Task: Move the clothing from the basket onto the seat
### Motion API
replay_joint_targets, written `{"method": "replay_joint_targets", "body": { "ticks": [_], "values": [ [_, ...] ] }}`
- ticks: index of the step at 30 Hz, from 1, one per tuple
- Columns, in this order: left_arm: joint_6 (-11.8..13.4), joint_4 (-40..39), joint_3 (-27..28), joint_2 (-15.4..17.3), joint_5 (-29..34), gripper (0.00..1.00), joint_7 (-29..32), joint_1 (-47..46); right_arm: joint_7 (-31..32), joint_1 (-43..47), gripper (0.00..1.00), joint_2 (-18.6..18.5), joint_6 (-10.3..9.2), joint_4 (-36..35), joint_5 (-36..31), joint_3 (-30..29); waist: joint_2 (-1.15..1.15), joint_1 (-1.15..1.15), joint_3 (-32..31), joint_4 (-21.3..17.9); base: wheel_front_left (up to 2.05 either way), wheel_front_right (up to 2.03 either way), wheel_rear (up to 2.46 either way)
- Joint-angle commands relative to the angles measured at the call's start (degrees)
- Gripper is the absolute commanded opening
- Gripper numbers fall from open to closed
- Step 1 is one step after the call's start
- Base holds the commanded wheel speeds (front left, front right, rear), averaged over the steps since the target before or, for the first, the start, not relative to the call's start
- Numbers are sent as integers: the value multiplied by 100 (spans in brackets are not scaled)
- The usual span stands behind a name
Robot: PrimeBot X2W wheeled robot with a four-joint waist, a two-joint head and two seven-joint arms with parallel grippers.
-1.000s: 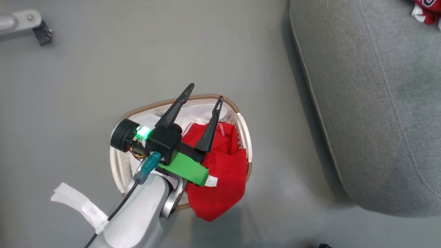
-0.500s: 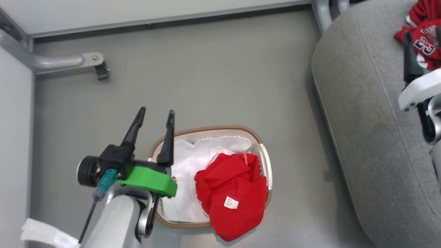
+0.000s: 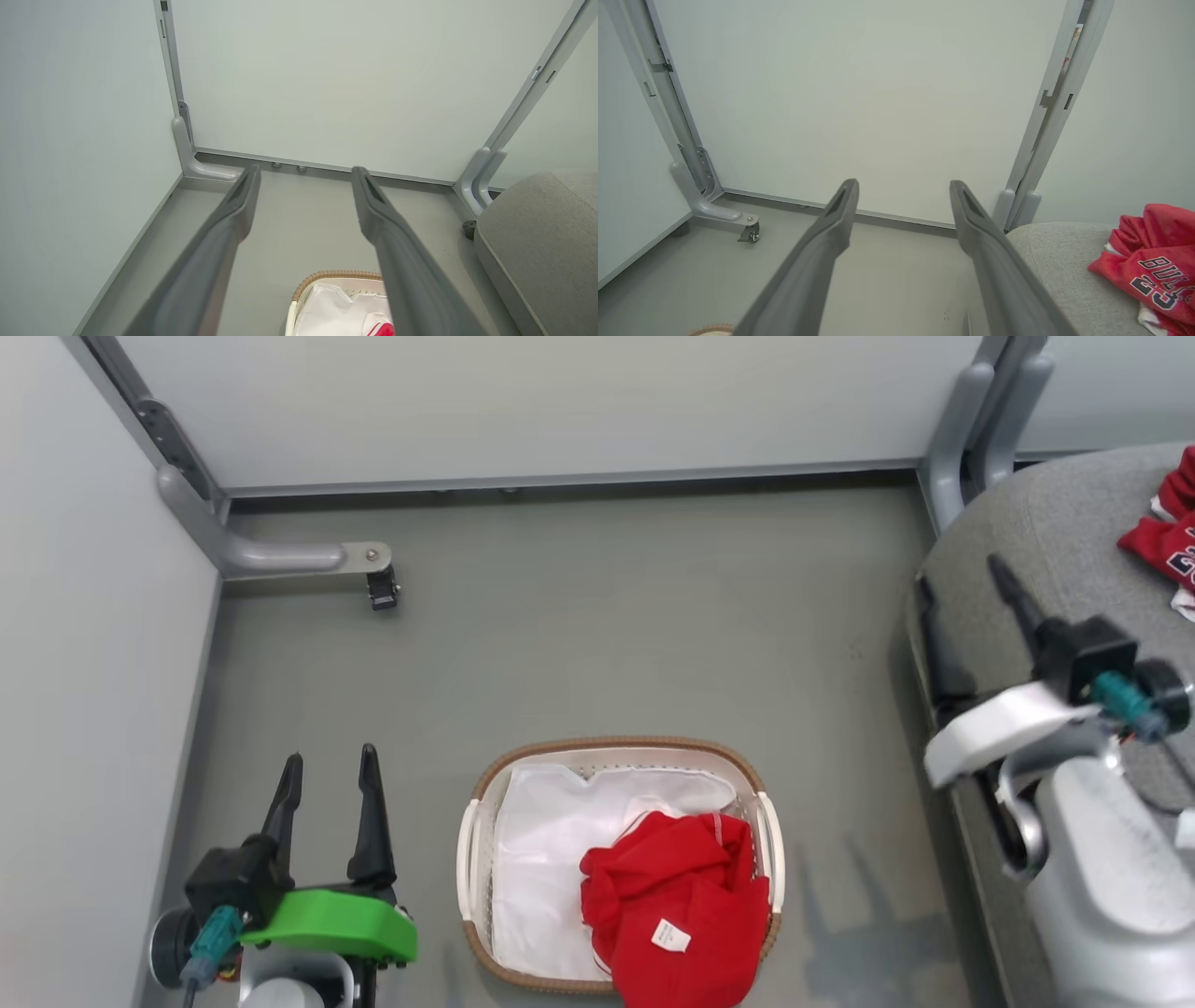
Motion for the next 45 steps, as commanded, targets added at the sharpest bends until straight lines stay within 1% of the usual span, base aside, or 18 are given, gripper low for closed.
{"method": "replay_joint_targets", "body": {
  "ticks": [1, 3, 8, 13, 18, 22, 45],
  "values": [
    [-33, 18, 33, -33, 11, 100, 2, 142, -27, 282, 100, 120, -6, -144, -102, 27, 0, 0, -130, 95, 0, 0, 0],
    [-53, 34, 59, -43, 60, 100, 2, 254, -27, 569, 100, 310, -6, -310, -149, 53, 0, 0, -179, 96, 0, 0, 0],
    [-74, 40, 113, -71, 76, 100, 2, 460, -28, 1196, 100, 632, -6, -683, -314, -66, 0, 0, -295, 85, 0, 0, 0],
    [-58, 41, 145, -81, 64, 100, 2, 608, -29, 1641, 100, 795, -6, -900, -564, -201, 0, 0, -404, 45, 0, 0, 0],
    [-9, 56, 101, -80, -68, 100, 2, 705, -29, 1925, 100, 855, -6, -1000, -578, -363, 0, 0, -521, 58, 0, 0, 0],
    [12, 81, 108, -81, -99, 100, 2, 787, -29, 2062, 100, 850, -6, -992, -409, -232, 0, 0, -592, 46, 0, 0, 0],
    [-43, 113, 111, -82, -8, 100, 1, 810, -30, 2177, 100, 854, -6, -827, -246, -191, 0, 0, -687, 36, 0, 0, 0]
  ]
}}
